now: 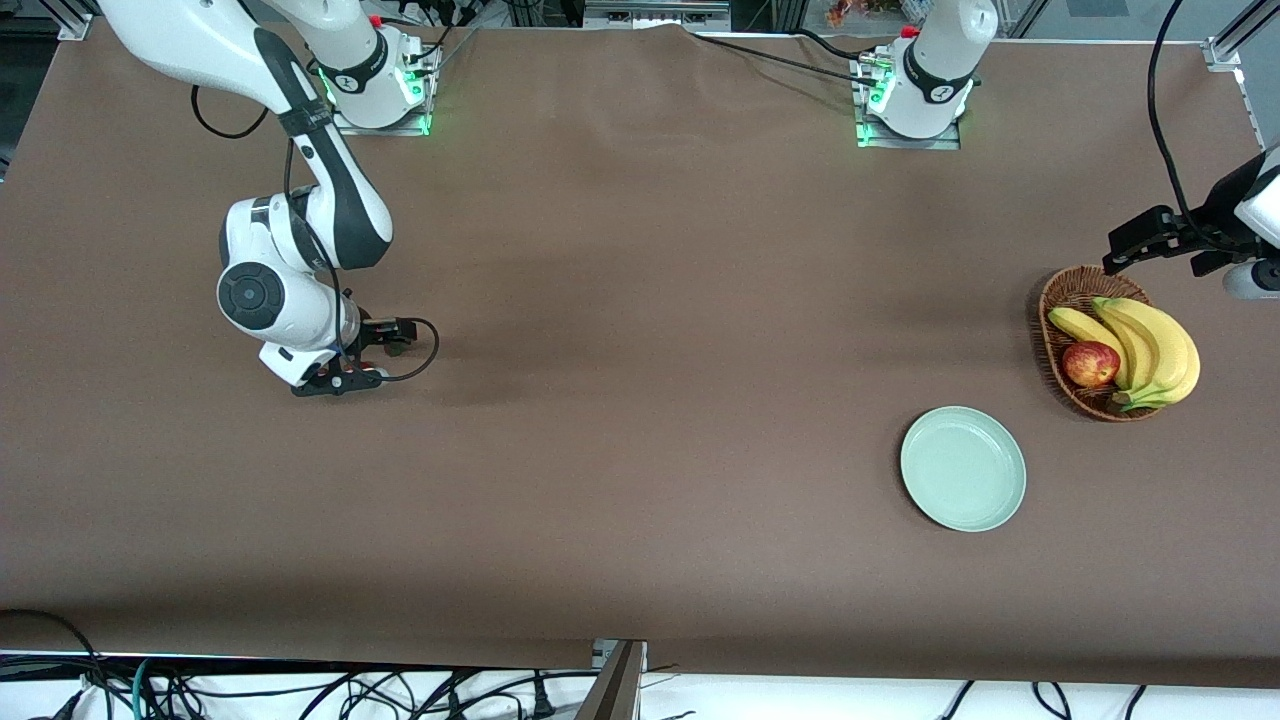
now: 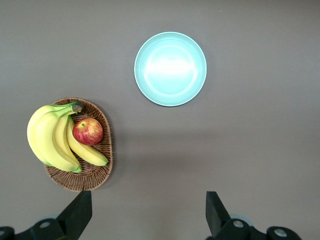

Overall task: Collect all strawberries into plate
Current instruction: 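Reach the right gripper down over the three strawberries, then close the right gripper on the nearest strawberry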

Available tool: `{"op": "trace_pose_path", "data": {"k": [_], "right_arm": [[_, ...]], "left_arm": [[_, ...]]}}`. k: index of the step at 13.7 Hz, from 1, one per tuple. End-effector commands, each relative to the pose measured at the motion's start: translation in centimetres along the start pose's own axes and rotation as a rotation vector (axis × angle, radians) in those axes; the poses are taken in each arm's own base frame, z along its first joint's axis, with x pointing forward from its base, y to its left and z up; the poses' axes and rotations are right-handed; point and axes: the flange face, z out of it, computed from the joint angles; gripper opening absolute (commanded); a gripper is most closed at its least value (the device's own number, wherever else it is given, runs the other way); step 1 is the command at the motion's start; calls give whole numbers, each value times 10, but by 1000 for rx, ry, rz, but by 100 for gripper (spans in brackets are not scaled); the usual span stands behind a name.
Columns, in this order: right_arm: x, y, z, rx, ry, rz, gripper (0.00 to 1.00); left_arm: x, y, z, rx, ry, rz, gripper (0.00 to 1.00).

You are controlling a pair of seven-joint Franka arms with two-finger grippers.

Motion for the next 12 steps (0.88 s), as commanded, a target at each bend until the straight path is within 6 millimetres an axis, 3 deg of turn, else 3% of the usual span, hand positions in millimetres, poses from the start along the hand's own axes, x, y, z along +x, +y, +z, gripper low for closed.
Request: {"op": "trace_pose_path", "data": {"k": [1,5,12], "right_arm": [[-9,0,21,1,7,9,100],[-15,0,46,4,34,9,100],[-15,1,59,6,37,10,98]], "left_arm": [[2,-3,-6,20,1,12,100],[1,-5,-8,18,4,9,100],[2,-2,-6,19,0,12,100]]}}
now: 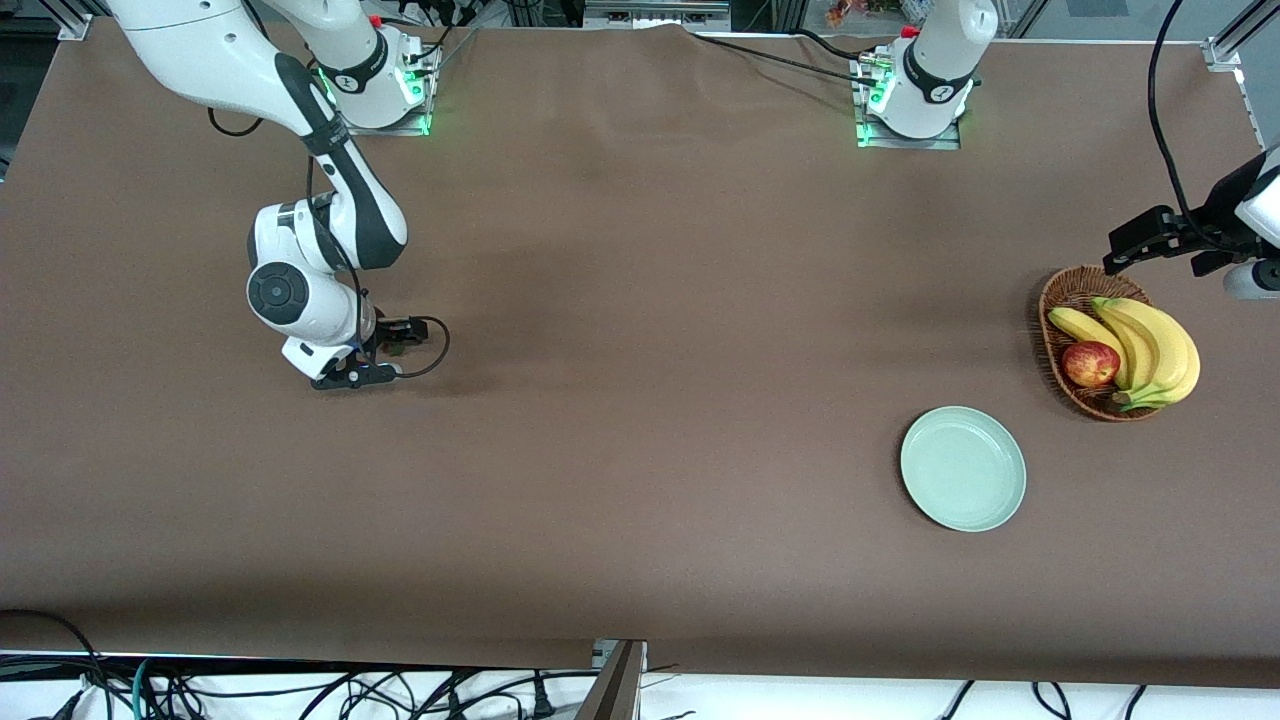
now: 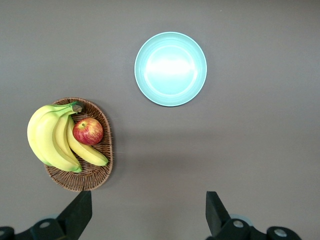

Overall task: Collect all strawberries into plate
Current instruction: 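Close the right gripper on the nearest strawberry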

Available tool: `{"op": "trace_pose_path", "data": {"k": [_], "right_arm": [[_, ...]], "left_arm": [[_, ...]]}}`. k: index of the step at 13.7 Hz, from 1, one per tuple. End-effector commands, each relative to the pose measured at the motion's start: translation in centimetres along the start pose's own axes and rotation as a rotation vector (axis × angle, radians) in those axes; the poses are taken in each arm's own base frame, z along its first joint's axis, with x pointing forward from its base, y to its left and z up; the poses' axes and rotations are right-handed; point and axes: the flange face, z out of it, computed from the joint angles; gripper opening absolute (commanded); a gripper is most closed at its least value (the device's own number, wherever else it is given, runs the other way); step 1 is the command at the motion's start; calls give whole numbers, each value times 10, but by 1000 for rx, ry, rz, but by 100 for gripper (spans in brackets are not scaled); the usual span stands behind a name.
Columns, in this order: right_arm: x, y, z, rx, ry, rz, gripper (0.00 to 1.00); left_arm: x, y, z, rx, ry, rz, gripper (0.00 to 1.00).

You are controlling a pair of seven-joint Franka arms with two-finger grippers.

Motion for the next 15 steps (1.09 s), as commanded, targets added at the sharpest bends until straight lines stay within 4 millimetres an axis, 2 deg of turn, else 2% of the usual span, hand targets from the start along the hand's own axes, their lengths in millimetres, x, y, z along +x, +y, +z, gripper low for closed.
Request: {"op": "trace_pose_path", "data": {"k": [1,4,5,6,7,9,10,15], "right_arm": [[-4,1,11,2,16,9,98],[-6,1,17,3,26,6,98],[-6,1,17,3,26,1,95],[-6,2,16,3,28,1,86],[-6,2,16,3,28,0,70],[-6,2,14,2,28,-3,48],[-6,3,12,2,30,-2,45],[-4,4,11,2,37,-5,44]], "left_arm": [[3,-2,-5,20,-2,12,100],[2,-2,-6,19,0,11,100],[2,-2,-6,19,1,9,100],[2,-2,-6,19,1,9,100],[2,-2,-6,19,1,9,100],[2,-2,-6,19,1,9,100],[2,-2,-6,19,1,9,100],[3,-2,-6,19,3,9,100]]}}
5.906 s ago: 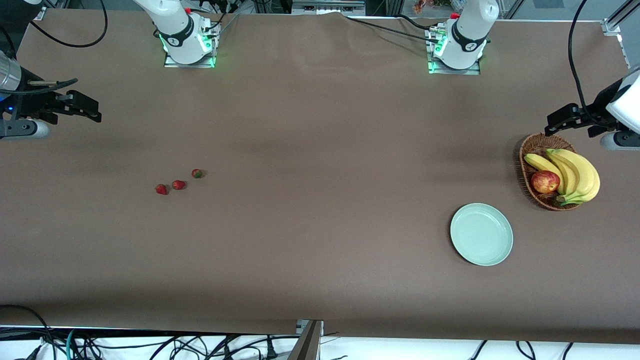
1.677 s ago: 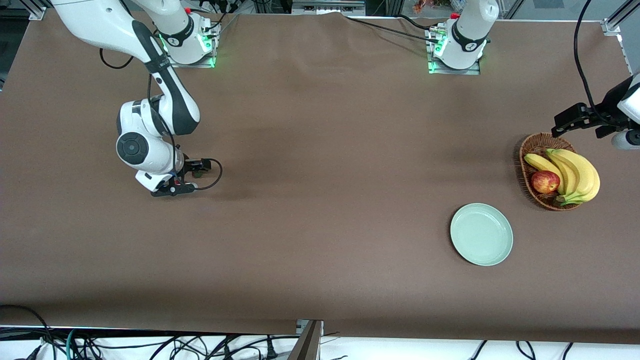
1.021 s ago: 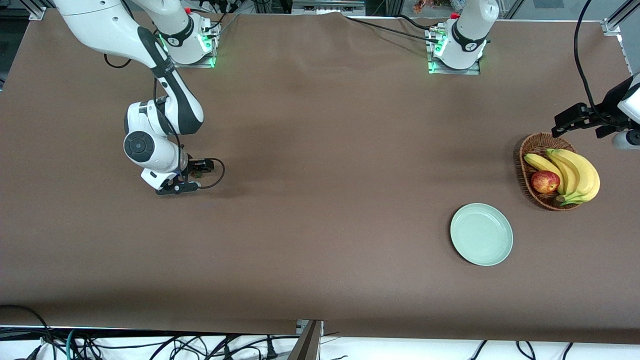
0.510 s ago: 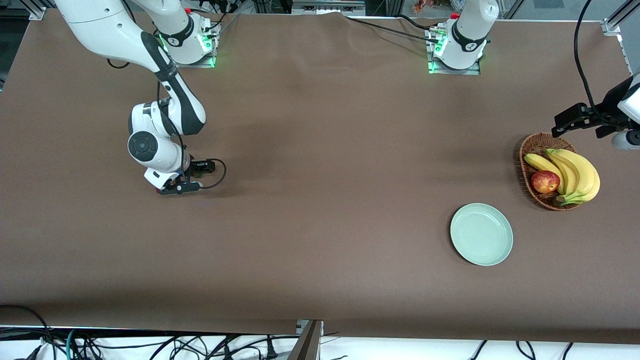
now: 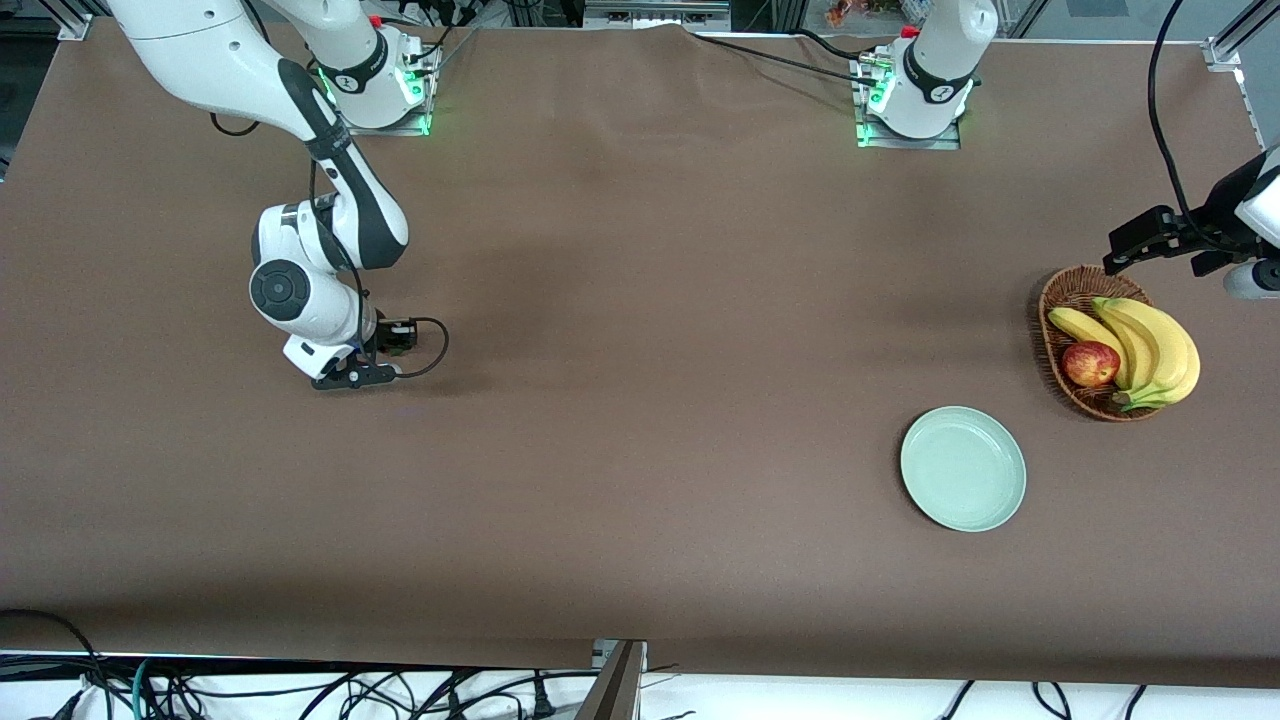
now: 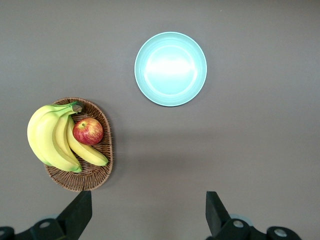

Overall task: Collect all strawberries into plate
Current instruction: 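Close the right gripper on the nearest strawberry, then carry the strawberry to the table middle and open the right gripper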

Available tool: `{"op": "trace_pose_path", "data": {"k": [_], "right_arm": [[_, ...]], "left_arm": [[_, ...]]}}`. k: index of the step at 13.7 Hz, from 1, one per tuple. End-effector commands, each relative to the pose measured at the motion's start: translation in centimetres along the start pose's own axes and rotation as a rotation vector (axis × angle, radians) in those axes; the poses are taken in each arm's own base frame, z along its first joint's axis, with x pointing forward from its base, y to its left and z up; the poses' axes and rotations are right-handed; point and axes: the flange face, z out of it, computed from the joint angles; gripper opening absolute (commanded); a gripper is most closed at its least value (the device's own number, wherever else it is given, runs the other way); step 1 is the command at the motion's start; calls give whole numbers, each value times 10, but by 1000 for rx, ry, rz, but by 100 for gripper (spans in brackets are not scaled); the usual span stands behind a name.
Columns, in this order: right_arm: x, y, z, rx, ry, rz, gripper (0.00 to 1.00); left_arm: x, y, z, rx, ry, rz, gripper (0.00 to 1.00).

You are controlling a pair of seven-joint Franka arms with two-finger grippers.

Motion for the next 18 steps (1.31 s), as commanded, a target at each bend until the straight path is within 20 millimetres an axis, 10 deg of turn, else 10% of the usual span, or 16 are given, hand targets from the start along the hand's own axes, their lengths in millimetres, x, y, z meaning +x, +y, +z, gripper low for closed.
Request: {"op": "trace_pose_path", "data": {"k": [1,3,7,14,18], "right_arm": [[-3,1,1,0,9,-9,35],[-1,1,0,1,11,1,14],[24,-26,-33,15,85,-17,12],[46,-307,-75,174,203,331,12],[27,-423,-65,264,213,448,12]], "left_arm": [[3,-2,-6,19,3,9,100],[4,-2,-4,21,1,12,100],[14,-1,7,19,-5,10,100],[17,-6,-11,25,33,1,100],[18,-5,-9,25,30,2,100]]}}
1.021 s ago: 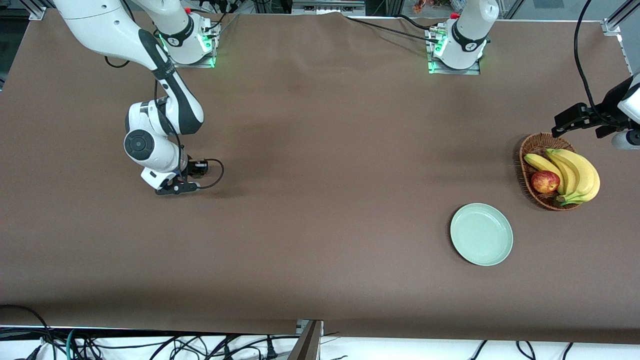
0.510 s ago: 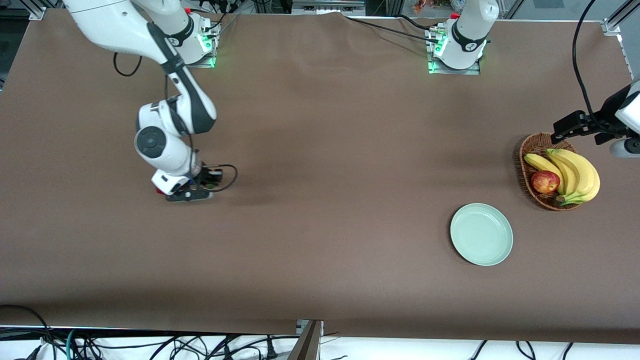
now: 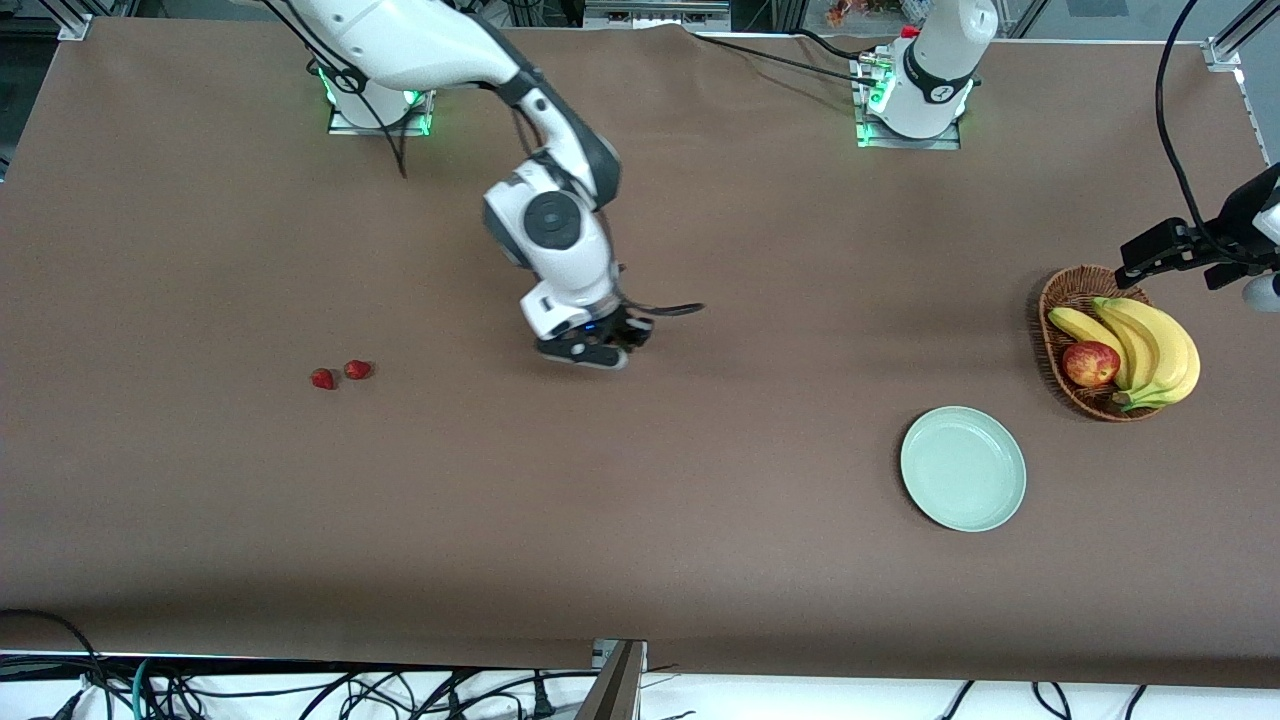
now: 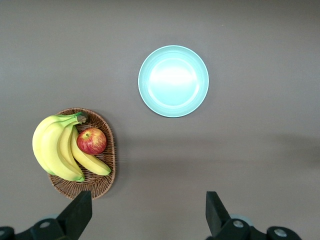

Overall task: Collect all strawberries into plate
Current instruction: 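Carry the strawberry to the table middle and open the right gripper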

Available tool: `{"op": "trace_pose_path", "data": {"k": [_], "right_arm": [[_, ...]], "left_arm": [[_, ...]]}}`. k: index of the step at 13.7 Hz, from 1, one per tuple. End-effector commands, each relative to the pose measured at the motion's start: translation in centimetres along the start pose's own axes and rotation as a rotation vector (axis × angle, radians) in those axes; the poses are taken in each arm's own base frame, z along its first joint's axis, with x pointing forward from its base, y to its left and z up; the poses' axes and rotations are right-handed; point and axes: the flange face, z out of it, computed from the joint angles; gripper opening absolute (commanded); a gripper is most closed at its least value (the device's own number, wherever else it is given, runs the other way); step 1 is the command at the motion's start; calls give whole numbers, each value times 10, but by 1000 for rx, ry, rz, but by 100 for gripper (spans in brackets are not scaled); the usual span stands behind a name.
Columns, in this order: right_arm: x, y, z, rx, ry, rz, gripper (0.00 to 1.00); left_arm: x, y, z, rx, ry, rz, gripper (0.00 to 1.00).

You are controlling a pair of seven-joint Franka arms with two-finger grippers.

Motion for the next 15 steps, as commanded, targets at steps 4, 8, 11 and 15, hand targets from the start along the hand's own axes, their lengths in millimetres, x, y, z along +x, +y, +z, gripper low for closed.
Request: {"op": "trace_pose_path", "data": {"k": [4,8,11,15], "right_arm": [[-49,-75,22,84,8,17,13],[-77,-81,58,139,17,-10,14],[-80,-81,65,153,20,-15,75],[-43,-80,27,134,62,-29,100]], "left_arm": [[6,-3,-4,20,0,11,100],[6,-3,-3,20,-2,11,100],[6,-2,-3,20,-2,12,100],[6,-2,-3,20,-2,11,100]]}}
